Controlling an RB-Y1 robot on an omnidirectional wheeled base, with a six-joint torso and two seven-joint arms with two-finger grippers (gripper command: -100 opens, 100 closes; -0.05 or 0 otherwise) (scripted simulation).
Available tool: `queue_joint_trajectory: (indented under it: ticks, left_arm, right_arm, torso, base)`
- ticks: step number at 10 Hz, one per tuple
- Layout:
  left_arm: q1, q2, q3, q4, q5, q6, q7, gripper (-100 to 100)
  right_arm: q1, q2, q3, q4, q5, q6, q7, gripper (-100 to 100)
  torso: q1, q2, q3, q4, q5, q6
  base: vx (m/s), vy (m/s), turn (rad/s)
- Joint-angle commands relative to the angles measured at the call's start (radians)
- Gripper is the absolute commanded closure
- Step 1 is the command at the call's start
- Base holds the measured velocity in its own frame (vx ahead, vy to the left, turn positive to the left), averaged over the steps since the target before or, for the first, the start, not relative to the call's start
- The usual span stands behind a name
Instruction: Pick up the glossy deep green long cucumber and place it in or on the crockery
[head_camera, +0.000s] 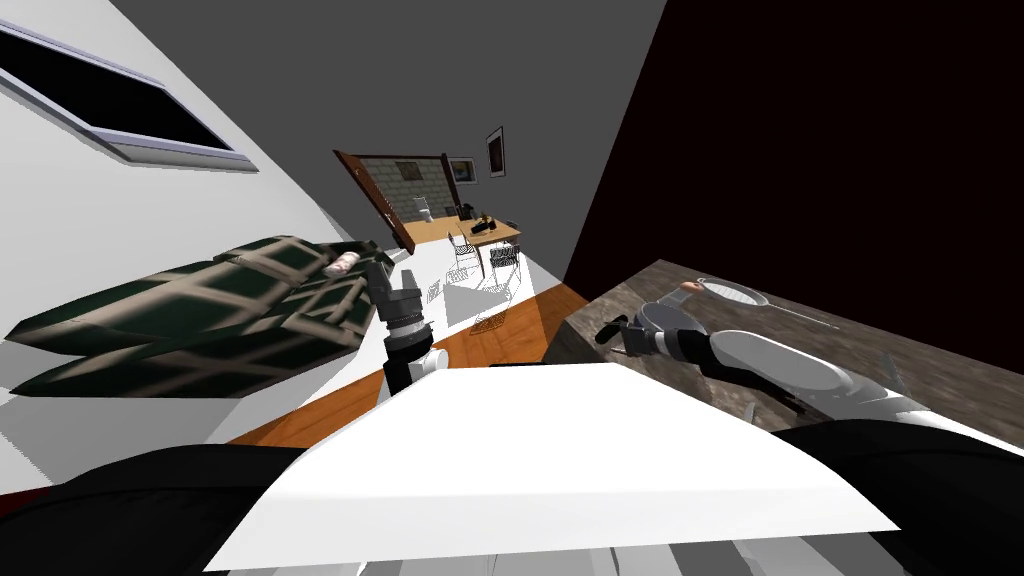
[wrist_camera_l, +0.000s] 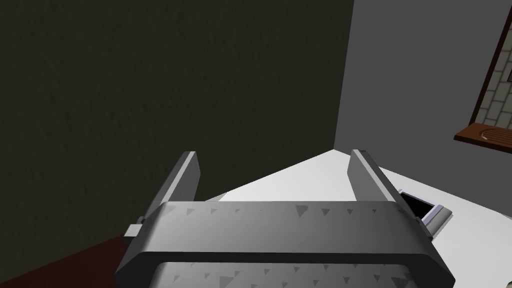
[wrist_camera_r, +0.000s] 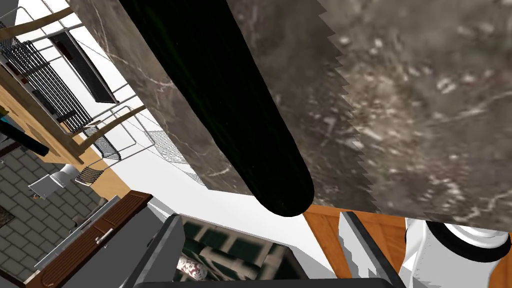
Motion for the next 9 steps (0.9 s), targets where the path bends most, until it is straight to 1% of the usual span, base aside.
queue_joint_trajectory:
  ticks: [1,4,6,7,8,9]
  left_arm:
    - [0.0,0.0,0.0,0.0,0.0,0.0,0.0,0]
    - [0.0,0.0,0.0,0.0,0.0,0.0,0.0,0]
    - [0.0,0.0,0.0,0.0,0.0,0.0,0.0,0]
    - [0.0,0.0,0.0,0.0,0.0,0.0,0.0,0]
    - [0.0,0.0,0.0,0.0,0.0,0.0,0.0,0]
    - [0.0,0.0,0.0,0.0,0.0,0.0,0.0,0]
  right_arm:
    - [-0.003,-0.022,0.005,0.023,0.037,-0.003,0.023,-100]
    - [0.011,-0.072,-0.002,0.06,0.118,-0.006,0.067,-100]
    - [0.02,-0.099,-0.006,0.079,0.161,-0.009,0.09,-100]
    - [0.028,-0.119,-0.006,0.093,0.195,-0.013,0.108,-100]
    - [0.031,-0.126,-0.005,0.098,0.206,-0.014,0.114,-100]
    - [0.025,-0.122,-0.003,0.089,0.2,-0.01,0.098,-100]
  torso:
    - [0.0,0.0,0.0,0.0,0.0,0.0]
    - [0.0,-0.001,-0.001,0.0,0.0,0.0]
    - [0.0,-0.001,-0.001,0.0,0.0,0.0]
    - [0.0,-0.001,-0.001,0.0,0.0,0.0]
    - [0.0,-0.002,-0.001,0.0,0.0,0.0]
    - [0.0,-0.001,-0.001,0.0,0.0,0.0]
  base:
    - [0.031,-0.005,0.064]
    - [0.054,-0.008,0.102]
    - [0.057,-0.015,0.077]
    - [0.066,-0.008,0.122]
    - [0.053,-0.007,0.069]
    - [0.016,-0.002,0.007]
